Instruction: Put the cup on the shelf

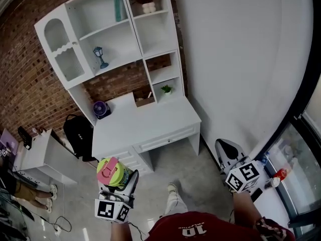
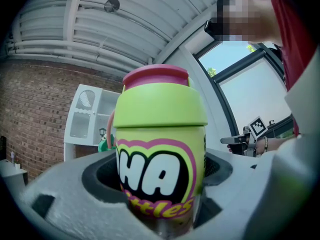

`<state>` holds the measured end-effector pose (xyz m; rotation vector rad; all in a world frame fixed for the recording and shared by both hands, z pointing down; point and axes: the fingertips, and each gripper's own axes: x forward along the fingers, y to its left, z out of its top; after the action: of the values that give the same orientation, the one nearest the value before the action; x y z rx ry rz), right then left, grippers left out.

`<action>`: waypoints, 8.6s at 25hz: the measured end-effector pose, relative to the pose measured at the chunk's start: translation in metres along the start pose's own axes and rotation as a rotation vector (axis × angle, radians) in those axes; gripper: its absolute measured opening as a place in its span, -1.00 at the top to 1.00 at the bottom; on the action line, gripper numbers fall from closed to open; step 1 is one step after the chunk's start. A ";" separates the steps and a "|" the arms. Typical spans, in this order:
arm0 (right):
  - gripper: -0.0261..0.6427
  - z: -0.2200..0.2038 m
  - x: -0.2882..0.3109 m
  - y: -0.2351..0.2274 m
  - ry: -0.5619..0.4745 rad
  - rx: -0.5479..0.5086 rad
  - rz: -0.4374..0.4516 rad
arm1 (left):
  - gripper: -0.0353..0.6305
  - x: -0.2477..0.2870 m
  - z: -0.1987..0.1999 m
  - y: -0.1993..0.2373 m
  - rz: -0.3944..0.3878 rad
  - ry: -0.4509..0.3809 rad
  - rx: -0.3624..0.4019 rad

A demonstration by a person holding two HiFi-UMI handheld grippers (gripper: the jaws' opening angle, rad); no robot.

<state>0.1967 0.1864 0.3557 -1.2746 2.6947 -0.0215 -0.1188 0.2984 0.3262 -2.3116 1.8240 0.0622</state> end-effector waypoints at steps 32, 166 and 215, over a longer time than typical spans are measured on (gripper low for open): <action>0.91 0.000 0.161 -0.063 0.027 -0.041 -0.022 | -0.35 0.182 -0.056 0.081 -0.074 -0.002 -0.064; 0.91 -0.105 0.584 -0.270 0.165 0.030 0.144 | -0.35 0.797 -0.276 0.171 -0.258 0.142 -0.164; 0.91 -0.126 0.593 -0.308 0.224 0.041 0.145 | -0.45 0.891 -0.342 0.204 -0.066 0.223 -0.126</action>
<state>0.0434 -0.4727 0.4231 -1.1235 2.9518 -0.2141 -0.1330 -0.6625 0.4983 -2.5548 1.8930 -0.0966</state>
